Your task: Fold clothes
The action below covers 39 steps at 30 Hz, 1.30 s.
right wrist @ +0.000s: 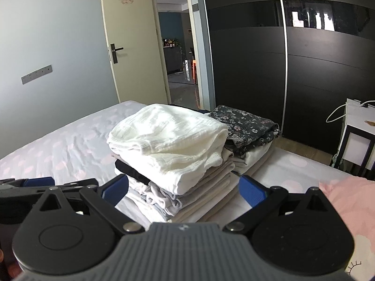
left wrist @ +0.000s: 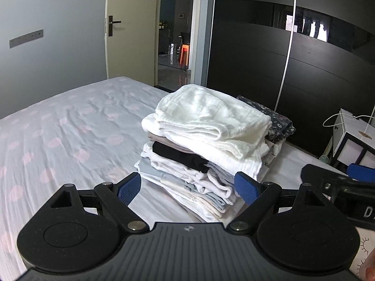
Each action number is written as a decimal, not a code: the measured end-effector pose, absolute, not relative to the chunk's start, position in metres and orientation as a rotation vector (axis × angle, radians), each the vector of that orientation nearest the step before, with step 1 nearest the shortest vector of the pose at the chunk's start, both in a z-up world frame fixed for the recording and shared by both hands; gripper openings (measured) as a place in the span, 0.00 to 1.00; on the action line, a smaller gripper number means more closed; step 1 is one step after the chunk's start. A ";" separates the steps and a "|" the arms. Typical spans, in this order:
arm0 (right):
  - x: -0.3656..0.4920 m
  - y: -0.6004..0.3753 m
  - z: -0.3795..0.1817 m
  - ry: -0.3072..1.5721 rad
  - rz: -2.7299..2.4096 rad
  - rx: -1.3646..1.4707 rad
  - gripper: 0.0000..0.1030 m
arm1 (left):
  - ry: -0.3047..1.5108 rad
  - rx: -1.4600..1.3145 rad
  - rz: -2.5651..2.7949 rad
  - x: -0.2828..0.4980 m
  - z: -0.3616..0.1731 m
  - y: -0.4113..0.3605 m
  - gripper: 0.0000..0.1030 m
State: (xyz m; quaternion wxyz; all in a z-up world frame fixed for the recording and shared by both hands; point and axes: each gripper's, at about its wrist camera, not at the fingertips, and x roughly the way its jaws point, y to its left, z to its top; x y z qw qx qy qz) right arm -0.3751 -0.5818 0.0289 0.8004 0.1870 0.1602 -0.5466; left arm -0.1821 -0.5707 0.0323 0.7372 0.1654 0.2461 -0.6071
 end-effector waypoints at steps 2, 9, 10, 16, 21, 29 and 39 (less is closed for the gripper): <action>-0.376 -0.580 0.028 0.343 -1.170 0.399 0.98 | 0.535 0.366 -1.335 -0.185 0.034 -0.570 0.85; -0.379 -0.579 0.026 0.332 -1.163 0.416 0.98 | 0.529 0.375 -1.314 -0.191 0.034 -0.568 0.85; -0.380 -0.579 0.025 0.331 -1.163 0.419 0.98 | 0.531 0.375 -1.311 -0.191 0.034 -0.568 0.85; -0.381 -0.577 0.026 0.325 -1.161 0.423 0.98 | 0.527 0.375 -1.305 -0.192 0.035 -0.567 0.85; -0.382 -0.577 0.027 0.319 -1.163 0.414 0.98 | 0.527 0.370 -1.305 -0.193 0.037 -0.566 0.85; -0.381 -0.576 0.027 0.317 -1.165 0.411 0.98 | 0.534 0.371 -1.301 -0.193 0.037 -0.565 0.85; -0.382 -0.575 0.027 0.311 -1.165 0.408 0.98 | 0.536 0.371 -1.297 -0.193 0.037 -0.565 0.84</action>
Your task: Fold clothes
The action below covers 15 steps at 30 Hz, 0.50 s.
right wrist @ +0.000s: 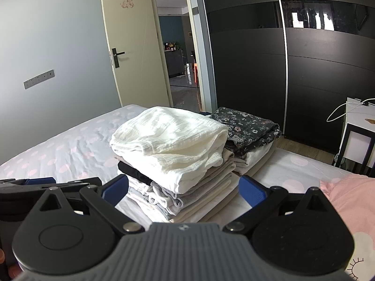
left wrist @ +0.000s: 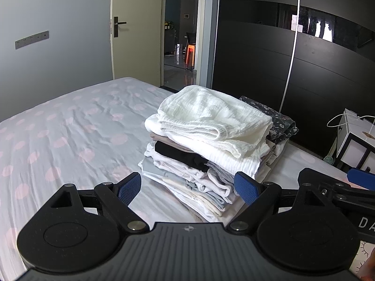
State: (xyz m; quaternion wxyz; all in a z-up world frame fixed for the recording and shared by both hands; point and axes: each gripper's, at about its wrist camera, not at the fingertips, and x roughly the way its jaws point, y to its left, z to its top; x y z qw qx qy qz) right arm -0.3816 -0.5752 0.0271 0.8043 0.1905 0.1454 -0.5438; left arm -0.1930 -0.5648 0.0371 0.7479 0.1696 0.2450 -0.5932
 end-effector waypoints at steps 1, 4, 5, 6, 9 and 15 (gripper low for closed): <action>-0.382 -0.575 0.027 0.311 -1.165 0.408 0.98 | 0.536 0.372 -1.297 -0.193 0.037 -0.565 0.84; -0.381 -0.574 0.026 0.310 -1.164 0.408 0.98 | 0.536 0.373 -1.294 -0.193 0.037 -0.564 0.84; -0.381 -0.574 0.026 0.309 -1.164 0.408 0.98 | 0.538 0.373 -1.294 -0.193 0.037 -0.564 0.84; -0.381 -0.574 0.026 0.309 -1.163 0.408 0.98 | 0.539 0.372 -1.294 -0.193 0.037 -0.564 0.84; -0.381 -0.573 0.026 0.310 -1.164 0.406 0.98 | 0.541 0.373 -1.293 -0.192 0.037 -0.564 0.84; -0.380 -0.573 0.026 0.310 -1.161 0.412 0.98 | 0.541 0.373 -1.293 -0.192 0.037 -0.563 0.83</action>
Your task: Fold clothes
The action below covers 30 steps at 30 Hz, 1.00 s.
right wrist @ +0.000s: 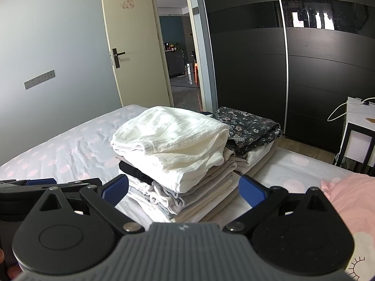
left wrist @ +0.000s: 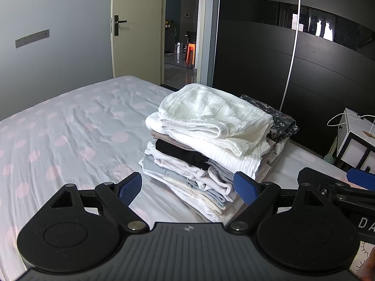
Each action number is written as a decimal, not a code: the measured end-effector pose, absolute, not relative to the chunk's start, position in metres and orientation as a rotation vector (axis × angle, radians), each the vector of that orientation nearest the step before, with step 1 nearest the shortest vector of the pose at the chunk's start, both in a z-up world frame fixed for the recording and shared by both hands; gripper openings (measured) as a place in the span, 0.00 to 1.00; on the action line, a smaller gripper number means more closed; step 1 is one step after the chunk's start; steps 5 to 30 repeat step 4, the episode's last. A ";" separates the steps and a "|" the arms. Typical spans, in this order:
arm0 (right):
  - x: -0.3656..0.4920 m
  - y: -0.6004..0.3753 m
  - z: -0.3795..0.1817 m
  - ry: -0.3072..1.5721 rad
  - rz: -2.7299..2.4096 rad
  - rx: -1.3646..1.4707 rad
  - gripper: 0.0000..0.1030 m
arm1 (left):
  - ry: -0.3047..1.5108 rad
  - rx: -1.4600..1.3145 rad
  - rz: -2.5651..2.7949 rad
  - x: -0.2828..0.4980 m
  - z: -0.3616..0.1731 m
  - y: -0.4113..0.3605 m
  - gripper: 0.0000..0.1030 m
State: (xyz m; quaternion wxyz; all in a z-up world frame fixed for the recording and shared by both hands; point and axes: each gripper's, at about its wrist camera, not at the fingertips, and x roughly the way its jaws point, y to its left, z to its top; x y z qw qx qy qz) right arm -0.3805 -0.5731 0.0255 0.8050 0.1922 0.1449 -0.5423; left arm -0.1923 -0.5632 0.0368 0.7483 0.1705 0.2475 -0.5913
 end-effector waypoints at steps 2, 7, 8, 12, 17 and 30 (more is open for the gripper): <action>-0.380 -0.573 0.026 0.310 -1.159 0.413 0.98 | 0.538 0.372 -1.298 -0.192 0.037 -0.562 0.82; -0.381 -0.572 0.026 0.305 -1.155 0.415 0.98 | 0.534 0.374 -1.302 -0.193 0.036 -0.562 0.81; -0.381 -0.572 0.026 0.305 -1.155 0.415 0.98 | 0.534 0.374 -1.302 -0.193 0.036 -0.562 0.81; -0.381 -0.572 0.026 0.305 -1.155 0.415 0.98 | 0.534 0.374 -1.302 -0.193 0.036 -0.562 0.81; -0.381 -0.572 0.026 0.305 -1.155 0.415 0.98 | 0.534 0.374 -1.302 -0.193 0.036 -0.562 0.81; -0.381 -0.572 0.026 0.305 -1.155 0.415 0.98 | 0.534 0.374 -1.302 -0.193 0.036 -0.562 0.81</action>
